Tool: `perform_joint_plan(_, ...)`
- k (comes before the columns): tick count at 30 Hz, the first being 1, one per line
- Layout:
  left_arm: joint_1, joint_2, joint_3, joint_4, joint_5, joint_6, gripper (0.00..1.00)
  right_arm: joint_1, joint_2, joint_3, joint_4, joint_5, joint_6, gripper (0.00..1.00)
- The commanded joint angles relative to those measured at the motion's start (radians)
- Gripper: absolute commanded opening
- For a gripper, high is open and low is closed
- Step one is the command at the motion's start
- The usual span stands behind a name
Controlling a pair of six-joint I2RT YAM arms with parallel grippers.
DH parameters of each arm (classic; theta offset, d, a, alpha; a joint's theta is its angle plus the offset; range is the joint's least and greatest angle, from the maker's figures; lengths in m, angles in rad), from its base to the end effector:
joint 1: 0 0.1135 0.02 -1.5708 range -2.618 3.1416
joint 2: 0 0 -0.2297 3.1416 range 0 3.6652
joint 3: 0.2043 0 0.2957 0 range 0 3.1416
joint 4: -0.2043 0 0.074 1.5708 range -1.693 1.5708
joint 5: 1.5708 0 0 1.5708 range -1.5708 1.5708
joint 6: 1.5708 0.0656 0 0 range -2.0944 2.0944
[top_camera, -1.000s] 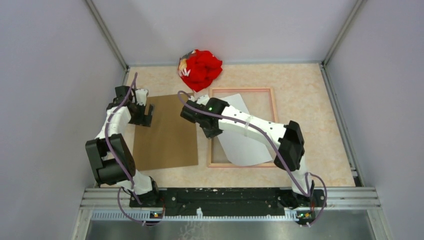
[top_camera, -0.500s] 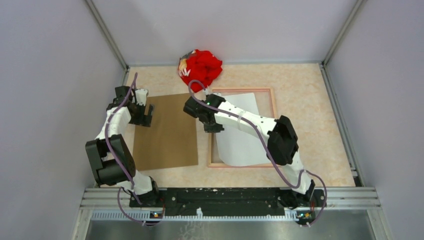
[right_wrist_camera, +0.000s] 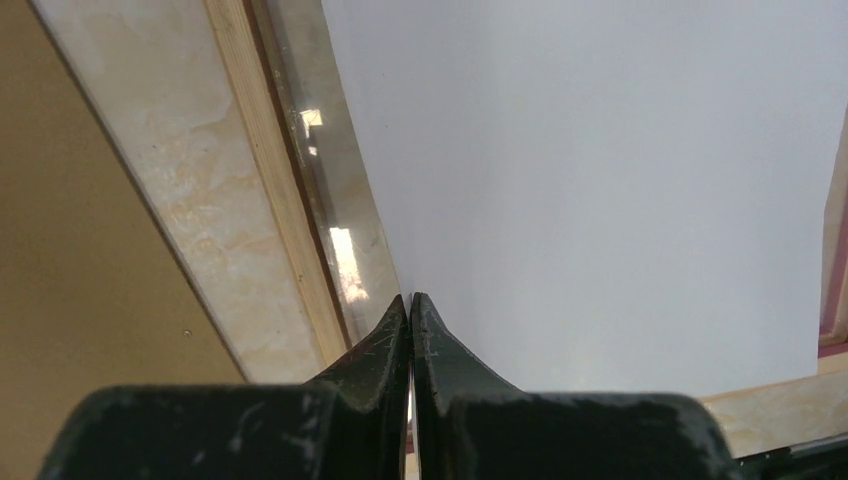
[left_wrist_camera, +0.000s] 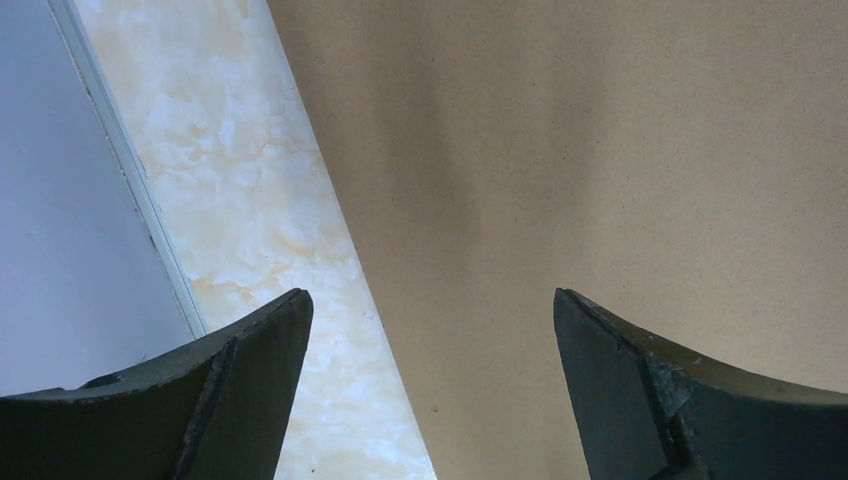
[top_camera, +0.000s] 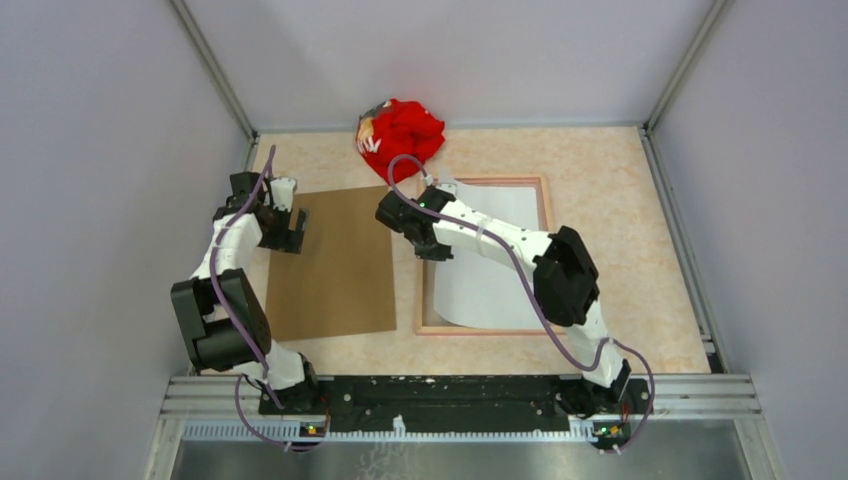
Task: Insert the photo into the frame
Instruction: Turn over the photo from the photo frame.
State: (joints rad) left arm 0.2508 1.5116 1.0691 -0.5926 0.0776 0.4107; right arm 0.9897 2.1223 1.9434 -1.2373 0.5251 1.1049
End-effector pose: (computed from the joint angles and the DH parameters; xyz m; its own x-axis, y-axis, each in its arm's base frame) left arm 0.3548 0.0856 0.1532 -0.8472 0.1939 -0.4946 0.1409 0.9797 0.1427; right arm 0.2779 0.3632 0.1875 -0.8520 0.1110 -0.5117 0.1787 0.9802 -0.0849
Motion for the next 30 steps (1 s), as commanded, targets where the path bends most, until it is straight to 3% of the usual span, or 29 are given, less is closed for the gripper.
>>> perform_joint_plan(1, 0.001, -0.030, -0.009, 0.026, -0.010, 0.006, 0.97, -0.015, -0.015, 0.006, 0.042, 0.044, 0.007, 0.00)
perform_joint_plan(18, 0.001, -0.018, -0.018, 0.036, 0.000, 0.006, 0.97, -0.016, -0.070, -0.201, 0.200, 0.068, -0.131, 0.00)
perform_joint_plan(30, 0.002, -0.018, -0.020, 0.036, -0.002, 0.008, 0.97, -0.015, -0.089, -0.230, 0.234, 0.057, -0.160, 0.00)
